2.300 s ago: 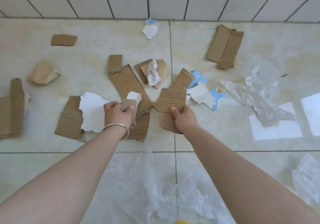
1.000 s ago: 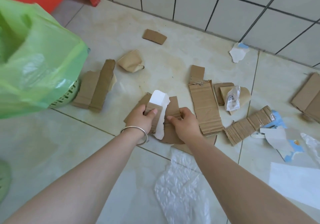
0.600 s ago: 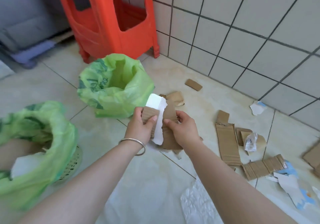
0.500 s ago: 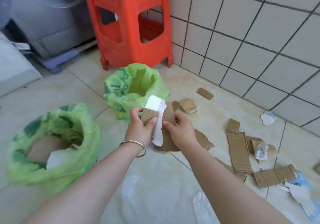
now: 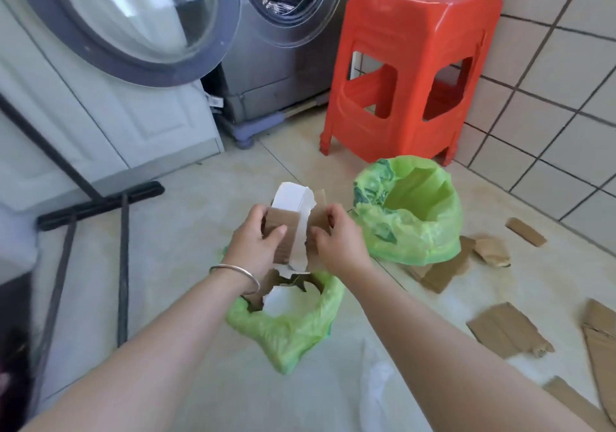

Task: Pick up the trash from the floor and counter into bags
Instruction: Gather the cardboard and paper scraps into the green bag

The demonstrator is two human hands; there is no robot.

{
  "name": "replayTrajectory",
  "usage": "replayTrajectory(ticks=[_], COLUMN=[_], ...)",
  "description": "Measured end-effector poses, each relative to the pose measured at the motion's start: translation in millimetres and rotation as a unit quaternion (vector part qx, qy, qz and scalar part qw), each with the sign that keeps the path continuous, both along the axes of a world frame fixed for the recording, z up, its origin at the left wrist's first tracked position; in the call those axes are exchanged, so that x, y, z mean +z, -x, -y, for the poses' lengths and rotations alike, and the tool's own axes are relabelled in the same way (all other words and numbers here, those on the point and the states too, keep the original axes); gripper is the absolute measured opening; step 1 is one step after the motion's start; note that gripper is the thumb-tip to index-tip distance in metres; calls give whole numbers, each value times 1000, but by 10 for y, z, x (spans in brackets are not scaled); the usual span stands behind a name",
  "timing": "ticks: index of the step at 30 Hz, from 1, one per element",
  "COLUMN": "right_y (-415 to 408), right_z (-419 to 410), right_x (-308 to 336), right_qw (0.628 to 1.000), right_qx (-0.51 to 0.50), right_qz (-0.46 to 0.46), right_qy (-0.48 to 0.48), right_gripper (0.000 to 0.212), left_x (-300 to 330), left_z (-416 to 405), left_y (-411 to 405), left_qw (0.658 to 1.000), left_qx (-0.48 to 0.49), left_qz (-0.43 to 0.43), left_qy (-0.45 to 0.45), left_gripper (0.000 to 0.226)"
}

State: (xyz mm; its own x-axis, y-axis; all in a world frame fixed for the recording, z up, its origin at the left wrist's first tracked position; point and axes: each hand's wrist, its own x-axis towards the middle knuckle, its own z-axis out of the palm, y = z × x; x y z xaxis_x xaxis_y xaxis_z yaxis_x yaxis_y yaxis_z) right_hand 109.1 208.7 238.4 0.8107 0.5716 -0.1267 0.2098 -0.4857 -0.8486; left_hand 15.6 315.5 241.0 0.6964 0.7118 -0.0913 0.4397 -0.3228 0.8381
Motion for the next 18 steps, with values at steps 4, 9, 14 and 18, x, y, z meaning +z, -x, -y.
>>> replayTrajectory(ticks=[4,9,14,18], right_y=[87,116,104,164], right_z=[-352,-500,-666,-747], right_x=[-327,-863,-1244,-1387], right_qw=[997,987,968,934], right_qx=[30,39,72,132], right_qz=[43,58,32,30], right_qy=[59,142,239,330], right_gripper=[18,25,37,42], left_x=[-327,-813,-1199,-1352], left_z=[-281,-375,-509,-446], left_y=[143,66,-74,-140], left_qw=[994,972,930,884], left_qx=[-7,-60,-78,-130], left_qz=[-74,-195,-329,-429], left_qy=[-75,-113,-144,-133], left_gripper=[21,20,28,29])
